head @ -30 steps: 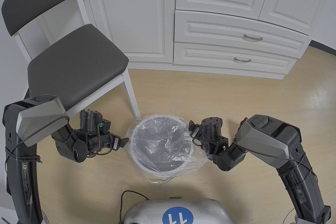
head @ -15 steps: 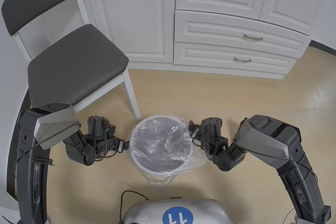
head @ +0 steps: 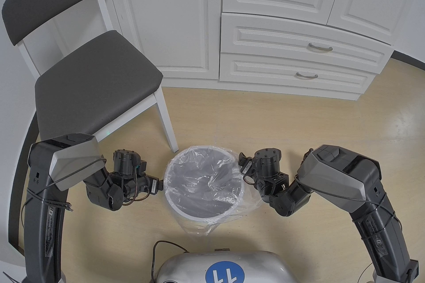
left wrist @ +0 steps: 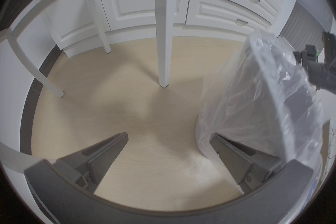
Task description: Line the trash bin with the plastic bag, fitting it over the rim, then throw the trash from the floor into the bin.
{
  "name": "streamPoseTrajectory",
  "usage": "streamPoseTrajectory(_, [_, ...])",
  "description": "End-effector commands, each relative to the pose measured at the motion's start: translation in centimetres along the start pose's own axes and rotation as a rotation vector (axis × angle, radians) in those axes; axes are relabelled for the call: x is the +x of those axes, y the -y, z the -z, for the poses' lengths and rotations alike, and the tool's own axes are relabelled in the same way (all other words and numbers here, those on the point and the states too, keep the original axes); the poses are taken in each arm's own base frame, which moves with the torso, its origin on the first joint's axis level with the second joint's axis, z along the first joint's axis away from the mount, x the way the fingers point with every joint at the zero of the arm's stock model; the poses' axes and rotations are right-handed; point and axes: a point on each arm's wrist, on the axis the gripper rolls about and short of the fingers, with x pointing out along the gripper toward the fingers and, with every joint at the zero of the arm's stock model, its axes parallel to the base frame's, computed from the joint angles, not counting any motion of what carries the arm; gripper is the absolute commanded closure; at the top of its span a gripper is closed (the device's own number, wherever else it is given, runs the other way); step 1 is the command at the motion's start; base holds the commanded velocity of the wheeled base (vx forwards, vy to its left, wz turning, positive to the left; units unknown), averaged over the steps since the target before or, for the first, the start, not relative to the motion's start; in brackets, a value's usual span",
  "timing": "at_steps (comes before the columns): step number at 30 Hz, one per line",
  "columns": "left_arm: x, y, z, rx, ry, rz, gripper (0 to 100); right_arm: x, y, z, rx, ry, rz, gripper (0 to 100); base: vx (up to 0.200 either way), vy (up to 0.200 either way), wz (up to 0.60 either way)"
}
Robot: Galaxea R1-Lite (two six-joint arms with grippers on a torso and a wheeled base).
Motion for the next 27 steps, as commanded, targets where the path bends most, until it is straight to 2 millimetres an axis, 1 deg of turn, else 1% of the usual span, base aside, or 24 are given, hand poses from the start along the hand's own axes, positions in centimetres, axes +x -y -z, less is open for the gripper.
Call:
streamPoseTrajectory(1, [-3.4,-0.4,-2.8,-0.013,0.059,0.004,0,-1.0,-0.3,-1.6,-0.002,0.011,-0.004,0,0.000,0.000,0.00])
streamPoseTrajectory(2, [-4.0,-0.5,-3.2,-0.012,0.065,0.008,0,-1.3,-0.4,-2.1,0.000,0.013,-0.006,0,0.000,0.000,0.00])
streamPoseTrajectory(5, [-7.0,-0.6,-5.1,-0.004,0.111,0.038,0,-3.4,-0.5,-3.9,-0.035,-0.034,-0.043,0,0.000,0.000,0.00])
streamPoseTrajectory(6, [-7.1,-0.6,-5.3,-0.004,0.114,0.040,0,-3.5,-0.5,-3.9,-0.039,-0.038,-0.046,0,0.000,0.000,0.00])
streamPoseTrajectory(7, [-9.1,-0.6,-6.0,0.006,0.128,0.067,0,-4.9,-0.5,-4.8,-0.084,-0.076,-0.074,0,0.000,0.000,0.00])
streamPoseTrajectory(10, [-10.9,-0.5,-6.7,0.034,0.133,0.099,0,-6.6,-0.7,-5.4,-0.149,-0.099,-0.095,0,0.000,0.000,0.00])
streamPoseTrajectory(11, [-11.4,-0.4,-6.9,0.041,0.135,0.101,0,-7.1,-0.6,-5.4,-0.177,-0.107,-0.096,0,0.000,0.000,0.00])
streamPoseTrajectory(12, [-11.5,-0.4,-6.8,0.041,0.134,0.101,0,-7.1,-0.6,-5.4,-0.181,-0.108,-0.095,0,0.000,0.000,0.00])
streamPoseTrajectory(13, [-11.9,-0.2,-7.0,0.048,0.137,0.106,0,-8.2,-0.6,-5.1,-0.245,-0.135,-0.098,0,0.000,0.000,0.00])
streamPoseTrajectory(14, [-12.0,-0.2,-7.1,0.048,0.137,0.106,0,-8.4,-0.6,-5.0,-0.257,-0.141,-0.098,0,0.000,0.000,0.00])
streamPoseTrajectory(15, [-12.0,0.2,-7.1,0.052,0.136,0.115,0,-9.5,-0.4,-4.6,-0.331,-0.179,-0.093,0,0.000,0.000,0.00])
streamPoseTrajectory(16, [-12.0,0.3,-7.1,0.053,0.136,0.117,0,-9.7,-0.4,-4.5,-0.347,-0.184,-0.094,0,0.000,0.000,0.00])
streamPoseTrajectory(17, [-12.3,0.7,-7.4,0.056,0.147,0.119,0,-10.5,-0.5,-4.3,-0.387,-0.200,-0.101,0,0.000,0.000,0.00])
streamPoseTrajectory(18, [-12.9,1.1,-7.9,0.061,0.167,0.128,0,-11.1,-0.8,-4.2,-0.408,-0.206,-0.114,0,0.000,0.000,0.00])
streamPoseTrajectory(21, [-15.7,2.7,-10.2,0.088,0.248,0.157,0,-11.9,-1.3,-4.4,-0.425,-0.205,-0.135,0,0.000,0.000,0.00])
streamPoseTrajectory(23, [-17.3,3.6,-12.1,0.108,0.289,0.170,0,-12.1,-1.5,-4.5,-0.425,-0.200,-0.141,0,0.000,0.000,0.00])
streamPoseTrajectory(24, [-18.3,4.1,-13.6,0.117,0.304,0.170,0,-12.2,-1.6,-4.4,-0.427,-0.203,-0.144,0,0.000,0.000,0.00])
streamPoseTrajectory(25, [-18.5,4.1,-14.0,0.118,0.306,0.168,0,-12.3,-1.7,-4.3,-0.427,-0.203,-0.144,0,0.000,0.000,0.00])
streamPoseTrajectory(27, [-20.1,4.7,-16.0,0.121,0.276,0.137,0,-12.5,-1.5,-4.0,-0.434,-0.211,-0.134,0,0.000,0.000,0.00])
